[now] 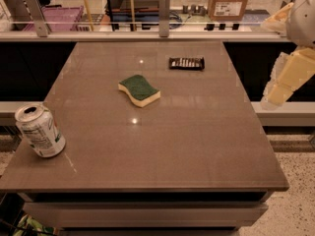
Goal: Move rxbar chocolate near 7up can
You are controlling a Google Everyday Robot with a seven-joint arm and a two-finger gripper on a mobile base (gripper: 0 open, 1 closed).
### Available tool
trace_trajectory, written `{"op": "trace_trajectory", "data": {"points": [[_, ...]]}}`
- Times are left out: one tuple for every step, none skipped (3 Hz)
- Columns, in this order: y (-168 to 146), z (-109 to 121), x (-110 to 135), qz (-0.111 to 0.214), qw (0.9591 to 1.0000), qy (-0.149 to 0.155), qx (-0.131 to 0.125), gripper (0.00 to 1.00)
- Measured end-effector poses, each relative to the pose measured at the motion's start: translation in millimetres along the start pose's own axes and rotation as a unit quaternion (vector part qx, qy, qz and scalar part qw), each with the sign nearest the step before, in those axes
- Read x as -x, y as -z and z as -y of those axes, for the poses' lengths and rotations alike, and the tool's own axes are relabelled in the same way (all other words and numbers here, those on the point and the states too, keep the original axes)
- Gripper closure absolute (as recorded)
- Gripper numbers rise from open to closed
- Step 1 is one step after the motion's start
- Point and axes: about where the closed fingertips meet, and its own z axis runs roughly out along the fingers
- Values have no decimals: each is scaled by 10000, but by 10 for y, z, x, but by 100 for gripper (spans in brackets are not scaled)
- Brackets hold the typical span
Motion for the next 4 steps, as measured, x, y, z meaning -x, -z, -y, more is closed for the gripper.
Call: {"op": "trace_trajectory", "data": {"points": [[-161,315,-105,406,9989,-242,-55,0],[-260,524,-201,579,9971,-473,-116,0],[-416,784,-281,710,9951,-672,-140,0],[-600,988,-367,887,9927,-802,-133,0]]}}
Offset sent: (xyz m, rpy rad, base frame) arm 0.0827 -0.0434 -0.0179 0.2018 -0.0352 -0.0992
